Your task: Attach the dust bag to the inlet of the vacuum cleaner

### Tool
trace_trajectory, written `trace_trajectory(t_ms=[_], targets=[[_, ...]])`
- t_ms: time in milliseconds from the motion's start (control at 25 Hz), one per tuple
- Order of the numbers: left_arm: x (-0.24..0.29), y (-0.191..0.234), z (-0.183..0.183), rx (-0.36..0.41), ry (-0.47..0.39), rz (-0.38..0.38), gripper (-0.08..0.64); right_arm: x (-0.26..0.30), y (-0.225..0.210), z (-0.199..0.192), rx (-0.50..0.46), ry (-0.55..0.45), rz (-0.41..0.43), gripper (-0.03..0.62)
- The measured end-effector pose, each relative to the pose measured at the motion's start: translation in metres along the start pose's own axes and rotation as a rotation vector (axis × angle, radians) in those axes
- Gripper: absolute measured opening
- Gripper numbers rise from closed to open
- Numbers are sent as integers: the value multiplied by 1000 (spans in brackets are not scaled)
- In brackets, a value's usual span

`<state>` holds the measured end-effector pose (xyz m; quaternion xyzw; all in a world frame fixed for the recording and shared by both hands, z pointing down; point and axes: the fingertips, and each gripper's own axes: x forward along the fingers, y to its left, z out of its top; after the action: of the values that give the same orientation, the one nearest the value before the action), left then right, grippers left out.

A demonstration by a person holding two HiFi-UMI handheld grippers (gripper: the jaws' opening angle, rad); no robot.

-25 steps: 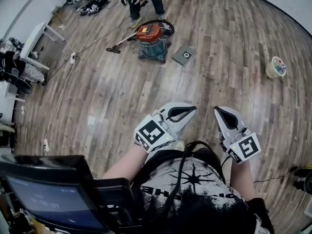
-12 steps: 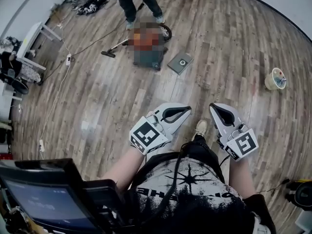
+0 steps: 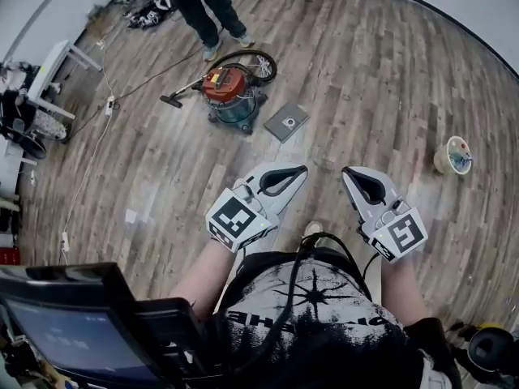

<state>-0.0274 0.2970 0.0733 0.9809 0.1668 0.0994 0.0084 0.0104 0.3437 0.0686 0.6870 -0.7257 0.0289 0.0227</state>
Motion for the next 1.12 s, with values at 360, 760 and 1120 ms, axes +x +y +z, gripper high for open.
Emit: trace_trajectory(t_ms=[360, 760, 1120], targets=[[73, 27, 11, -6, 12, 9, -2, -2, -74, -12, 30, 5, 23, 3], [100, 90, -7, -38, 17, 7, -2, 55, -117, -25, 10, 30, 54, 3], [140, 225, 12, 2, 2, -27, -2, 169, -204, 3, -39, 45, 45, 3]])
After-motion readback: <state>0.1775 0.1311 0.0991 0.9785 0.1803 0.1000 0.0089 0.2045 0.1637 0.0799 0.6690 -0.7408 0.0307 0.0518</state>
